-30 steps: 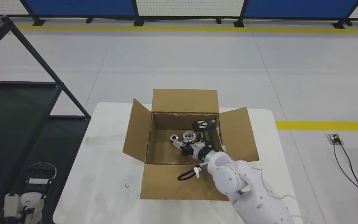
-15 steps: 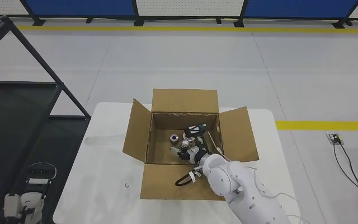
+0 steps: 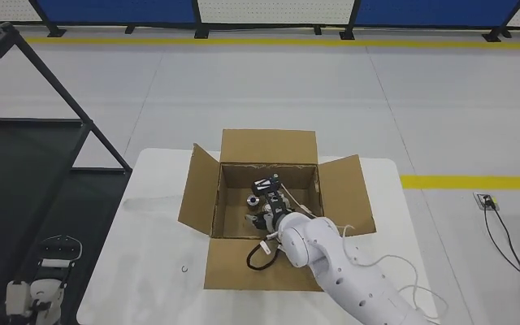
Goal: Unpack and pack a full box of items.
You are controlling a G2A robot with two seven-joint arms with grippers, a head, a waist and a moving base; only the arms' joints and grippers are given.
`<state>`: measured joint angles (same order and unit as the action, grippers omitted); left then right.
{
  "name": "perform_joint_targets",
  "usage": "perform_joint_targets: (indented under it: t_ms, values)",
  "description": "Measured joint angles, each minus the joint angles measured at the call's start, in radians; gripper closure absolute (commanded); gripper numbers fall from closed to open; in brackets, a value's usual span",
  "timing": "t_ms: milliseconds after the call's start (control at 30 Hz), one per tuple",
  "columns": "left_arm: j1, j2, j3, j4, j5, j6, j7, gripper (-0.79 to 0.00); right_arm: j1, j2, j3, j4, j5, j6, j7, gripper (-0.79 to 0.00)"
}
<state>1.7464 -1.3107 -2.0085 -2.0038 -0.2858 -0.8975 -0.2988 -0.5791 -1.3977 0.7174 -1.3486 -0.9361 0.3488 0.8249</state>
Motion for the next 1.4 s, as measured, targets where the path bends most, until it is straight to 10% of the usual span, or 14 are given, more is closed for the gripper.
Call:
perform_joint_targets:
  t_ms: [333,467,767,1133,1400]
  values:
    - [0.0,0.0,0.0,0.0,0.0,0.0,0.0,-0.785,0.042,-0.036,-0.013,0.098,0.003,0.016,0.029,-0.277]
    - [0.0,0.0,0.0,0.0,0.0,0.0,0.0,-0.785,0.05,-0.047,-0.012,0.119,0.0,0.023,0.035,0.0]
    - [0.0,0.0,0.0,0.0,0.0,0.0,0.0,-0.785,-0.021,-0.034,0.061,-0.01,-0.034,0.013,-0.007,0.0]
    - [0.0,0.0,0.0,0.0,0.0,0.0,0.0,-0.785,-0.339,0.029,0.22,-0.499,-0.227,0.052,-0.097,0.0]
    - [0.0,0.0,0.0,0.0,0.0,0.0,0.0,-0.785,-0.349,0.03,0.221,-0.509,-0.23,0.05,-0.097,0.0]
